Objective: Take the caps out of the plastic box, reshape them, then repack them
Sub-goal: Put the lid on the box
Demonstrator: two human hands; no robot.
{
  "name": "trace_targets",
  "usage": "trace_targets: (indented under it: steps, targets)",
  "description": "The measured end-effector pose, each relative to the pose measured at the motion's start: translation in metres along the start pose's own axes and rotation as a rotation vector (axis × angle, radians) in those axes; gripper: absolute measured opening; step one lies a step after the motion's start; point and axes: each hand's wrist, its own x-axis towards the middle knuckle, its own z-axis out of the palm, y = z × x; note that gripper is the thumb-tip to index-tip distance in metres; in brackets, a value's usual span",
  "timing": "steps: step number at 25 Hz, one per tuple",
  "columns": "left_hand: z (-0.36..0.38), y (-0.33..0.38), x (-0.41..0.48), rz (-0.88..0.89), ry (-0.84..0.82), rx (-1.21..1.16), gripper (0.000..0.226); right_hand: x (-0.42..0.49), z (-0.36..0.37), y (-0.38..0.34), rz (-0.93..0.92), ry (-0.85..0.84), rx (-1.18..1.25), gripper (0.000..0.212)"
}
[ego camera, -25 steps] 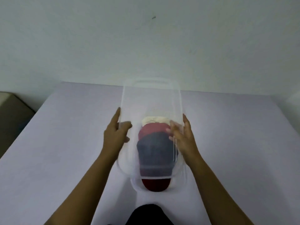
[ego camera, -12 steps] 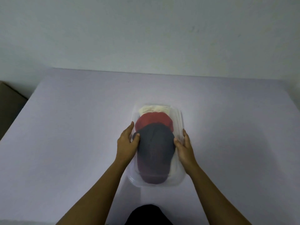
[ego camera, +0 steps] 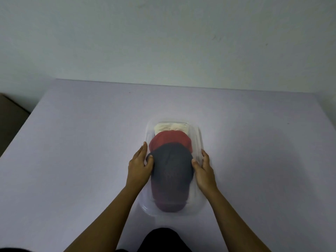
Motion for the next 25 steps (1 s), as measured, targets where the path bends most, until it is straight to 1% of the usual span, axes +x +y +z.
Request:
trace_targets:
  steps: [3,8,11,16,19,21,22,23,25]
  targets:
    - [0.001,0.002,0.000,0.002,0.004,-0.013,0.051,0.002,-0.003,0.001,0.006,-0.023,-0.013,0.055]
    - [-0.002,-0.009,0.000,0.014,0.013,-0.037,0.052,0.003,0.000,0.010,-0.064,-0.044,-0.089,0.058]
    - [0.001,-0.010,-0.002,0.013,0.022,-0.048,0.053,0.005,0.003,0.014,-0.093,-0.014,-0.120,0.057]
    - [0.006,-0.003,-0.004,0.022,0.013,0.064,0.054,0.008,0.010,0.016,-0.143,0.087,-0.373,0.058]
    - [0.006,-0.002,-0.003,0.032,0.017,0.057,0.054,0.010,0.011,0.017,-0.144,0.093,-0.351,0.060]
    - [0.001,-0.006,-0.003,0.051,-0.012,0.061,0.057,0.008,0.009,0.018,-0.124,0.163,-0.255,0.062]
    - [-0.002,-0.010,-0.005,0.041,-0.054,0.045,0.061,0.006,0.006,0.021,-0.109,0.213,-0.218,0.062]
    - [-0.004,-0.014,-0.009,-0.016,-0.099,0.003,0.067,0.001,0.003,0.025,-0.081,0.236,-0.206,0.062]
    - [-0.002,-0.023,-0.026,-0.222,-0.148,-0.079,0.078,-0.015,0.001,0.036,0.016,0.154,-0.199,0.063]
